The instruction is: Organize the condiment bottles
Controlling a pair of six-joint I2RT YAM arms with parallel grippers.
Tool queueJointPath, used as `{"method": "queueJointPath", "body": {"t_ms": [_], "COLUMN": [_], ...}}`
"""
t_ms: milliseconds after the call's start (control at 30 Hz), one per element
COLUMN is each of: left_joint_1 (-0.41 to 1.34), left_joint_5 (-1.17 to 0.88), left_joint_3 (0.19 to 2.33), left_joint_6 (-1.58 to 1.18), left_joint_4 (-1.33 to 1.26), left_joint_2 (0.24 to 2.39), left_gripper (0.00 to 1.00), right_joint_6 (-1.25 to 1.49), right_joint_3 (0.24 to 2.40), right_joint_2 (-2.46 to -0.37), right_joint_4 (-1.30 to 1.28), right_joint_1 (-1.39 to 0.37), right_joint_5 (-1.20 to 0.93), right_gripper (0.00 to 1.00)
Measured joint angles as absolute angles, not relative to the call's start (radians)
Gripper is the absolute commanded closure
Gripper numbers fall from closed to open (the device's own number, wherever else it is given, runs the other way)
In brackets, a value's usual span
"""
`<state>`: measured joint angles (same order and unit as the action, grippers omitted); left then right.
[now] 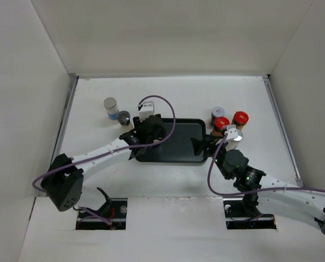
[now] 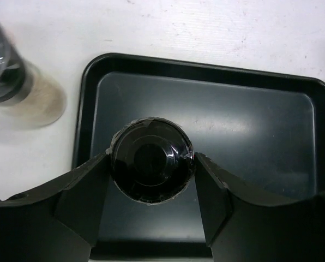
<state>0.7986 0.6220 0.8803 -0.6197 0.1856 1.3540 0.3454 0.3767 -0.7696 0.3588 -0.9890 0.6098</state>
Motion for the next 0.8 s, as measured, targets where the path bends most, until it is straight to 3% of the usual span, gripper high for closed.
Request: {"method": "queueJointPath", "body": {"t_ms": [500, 800], "left_joint_1": [0.760, 0.742], "left_joint_5": [0.545, 0.577], "left_joint_3": [1.023, 1.008], "left_joint_6": [-0.530, -0.479], "left_joint_4": [-0.068, -0.064], "left_joint_2": [1.633, 1.614], "left_gripper": [0.66, 0.66], "right_joint_6": [0.371, 0.374], "right_joint_3": [0.369, 0.361], "right_joint_2": [-0.781, -0.759], "right_joint_4": [0.367, 0.368], "right_joint_1": [-0.961, -0.957], "right_joint_5": [0.614, 0.614], "right_gripper": [0.23, 0.22]}}
